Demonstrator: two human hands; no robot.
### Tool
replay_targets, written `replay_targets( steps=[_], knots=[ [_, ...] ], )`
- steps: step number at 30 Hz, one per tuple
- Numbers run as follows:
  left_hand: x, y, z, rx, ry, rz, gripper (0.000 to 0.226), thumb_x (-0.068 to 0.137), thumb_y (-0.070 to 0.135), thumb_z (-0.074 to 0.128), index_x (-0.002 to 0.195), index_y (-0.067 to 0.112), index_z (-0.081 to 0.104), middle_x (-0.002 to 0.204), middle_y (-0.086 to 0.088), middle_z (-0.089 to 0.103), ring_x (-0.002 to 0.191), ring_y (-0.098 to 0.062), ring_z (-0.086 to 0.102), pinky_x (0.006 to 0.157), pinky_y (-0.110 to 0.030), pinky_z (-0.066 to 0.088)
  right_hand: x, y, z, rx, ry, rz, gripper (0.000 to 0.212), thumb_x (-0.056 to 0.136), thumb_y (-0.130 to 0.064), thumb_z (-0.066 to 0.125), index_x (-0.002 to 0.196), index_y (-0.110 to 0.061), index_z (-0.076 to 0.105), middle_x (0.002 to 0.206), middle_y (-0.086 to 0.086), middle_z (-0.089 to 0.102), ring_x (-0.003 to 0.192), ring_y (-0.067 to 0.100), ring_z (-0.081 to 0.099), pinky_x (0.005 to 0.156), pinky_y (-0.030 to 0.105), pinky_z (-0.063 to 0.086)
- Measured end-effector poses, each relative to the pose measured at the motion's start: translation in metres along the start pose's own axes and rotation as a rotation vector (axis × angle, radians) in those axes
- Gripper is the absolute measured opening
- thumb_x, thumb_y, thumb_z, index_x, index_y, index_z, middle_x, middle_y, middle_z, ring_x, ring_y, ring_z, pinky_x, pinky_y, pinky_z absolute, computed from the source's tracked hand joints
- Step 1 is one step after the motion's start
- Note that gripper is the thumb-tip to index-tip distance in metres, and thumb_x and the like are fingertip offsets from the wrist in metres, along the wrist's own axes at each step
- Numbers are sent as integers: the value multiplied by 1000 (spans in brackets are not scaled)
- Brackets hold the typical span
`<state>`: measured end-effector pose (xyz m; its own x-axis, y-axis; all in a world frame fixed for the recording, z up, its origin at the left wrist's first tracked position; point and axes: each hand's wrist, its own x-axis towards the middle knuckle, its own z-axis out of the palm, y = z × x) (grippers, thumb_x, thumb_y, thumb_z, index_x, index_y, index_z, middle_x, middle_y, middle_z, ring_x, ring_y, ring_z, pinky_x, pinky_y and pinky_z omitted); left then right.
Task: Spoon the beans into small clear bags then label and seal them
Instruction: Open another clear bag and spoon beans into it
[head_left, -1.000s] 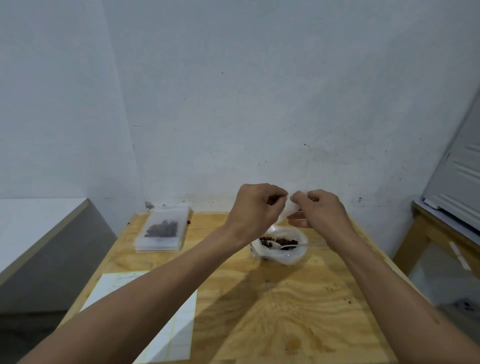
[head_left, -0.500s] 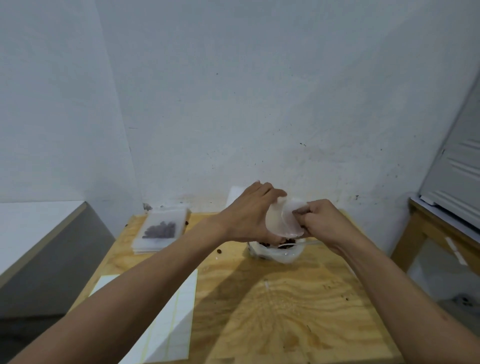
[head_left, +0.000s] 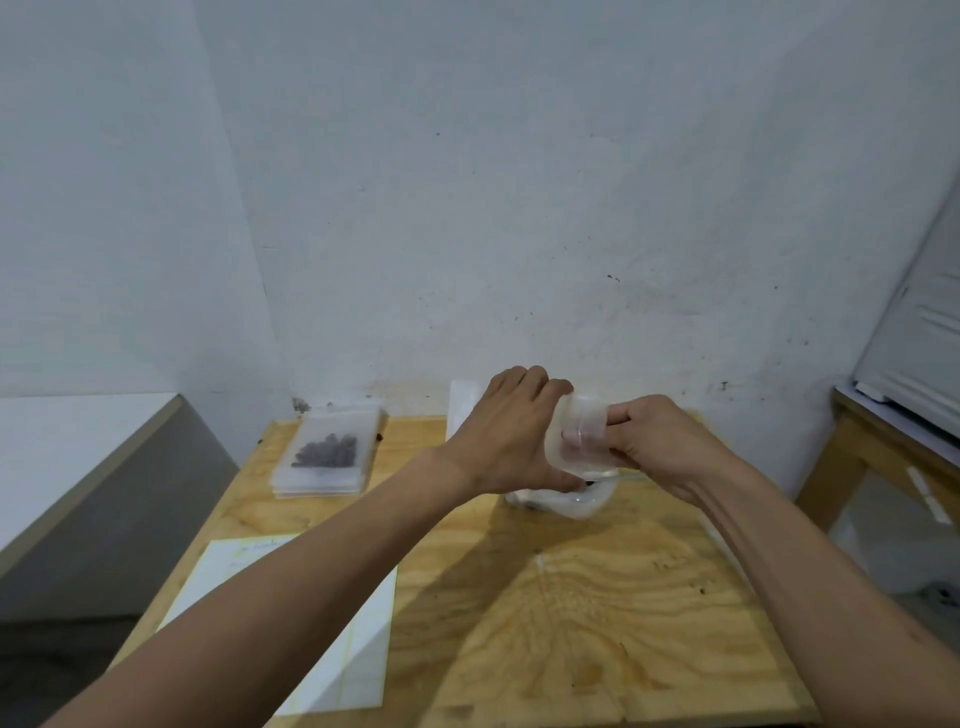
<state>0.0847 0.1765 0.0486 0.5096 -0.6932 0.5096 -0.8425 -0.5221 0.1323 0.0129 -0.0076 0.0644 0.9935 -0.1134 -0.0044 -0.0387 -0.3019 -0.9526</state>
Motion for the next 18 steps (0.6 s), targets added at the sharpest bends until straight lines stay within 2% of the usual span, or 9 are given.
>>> replay_targets(
  steps=[3, 5, 9, 13, 16, 18],
  knots=[
    [-4, -3, -2, -83, -64, -39, 102, 60, 69, 85, 138, 13, 51, 117, 1, 51, 104, -15, 44, 97, -27, 35, -4, -2, 4, 98, -63, 28, 26, 79, -15, 85, 98, 3, 79, 96, 17, 79, 95, 28, 77, 89, 36, 60],
    [-5, -7, -5, -150, -122, -78, 97, 65, 70, 82, 141, 20, 49, 120, 7, 50, 109, -11, 44, 98, -26, 37, -4, 1, 3, 86, -98, 27, 35, 79, -23, 86, 102, 2, 78, 100, 17, 79, 101, 32, 76, 96, 41, 58],
    [-7, -11, -4, -150, -145, -81, 87, 72, 64, 81, 141, 20, 51, 118, 7, 51, 109, -13, 48, 97, -29, 40, -3, 4, 3, 88, -133, 52, 36, 82, -22, 83, 105, 5, 76, 105, 20, 78, 105, 33, 74, 101, 42, 56],
    [-7, -6, 4, -91, -123, -18, 86, 71, 58, 83, 139, 15, 51, 119, 3, 57, 108, -16, 53, 93, -23, 33, 1, 2, 7, 29, -101, 30, 31, 82, -23, 85, 98, 2, 78, 96, 15, 79, 88, 22, 75, 83, 30, 58],
    [-5, -5, 7, -74, -92, -24, 86, 68, 56, 85, 136, 14, 53, 114, 2, 59, 102, -18, 55, 88, -25, 36, 6, 3, 8, -17, -69, 28, 27, 82, -26, 85, 88, 0, 78, 71, 2, 72, 68, 13, 67, 70, 23, 52],
    [-4, -5, 8, -39, -79, -34, 81, 68, 50, 83, 133, 12, 55, 111, 0, 59, 99, -22, 56, 85, -27, 39, 6, 4, 10, -1, -35, 22, 21, 84, -21, 83, 87, -1, 78, 74, 12, 74, 69, 20, 71, 70, 22, 52]
  ],
)
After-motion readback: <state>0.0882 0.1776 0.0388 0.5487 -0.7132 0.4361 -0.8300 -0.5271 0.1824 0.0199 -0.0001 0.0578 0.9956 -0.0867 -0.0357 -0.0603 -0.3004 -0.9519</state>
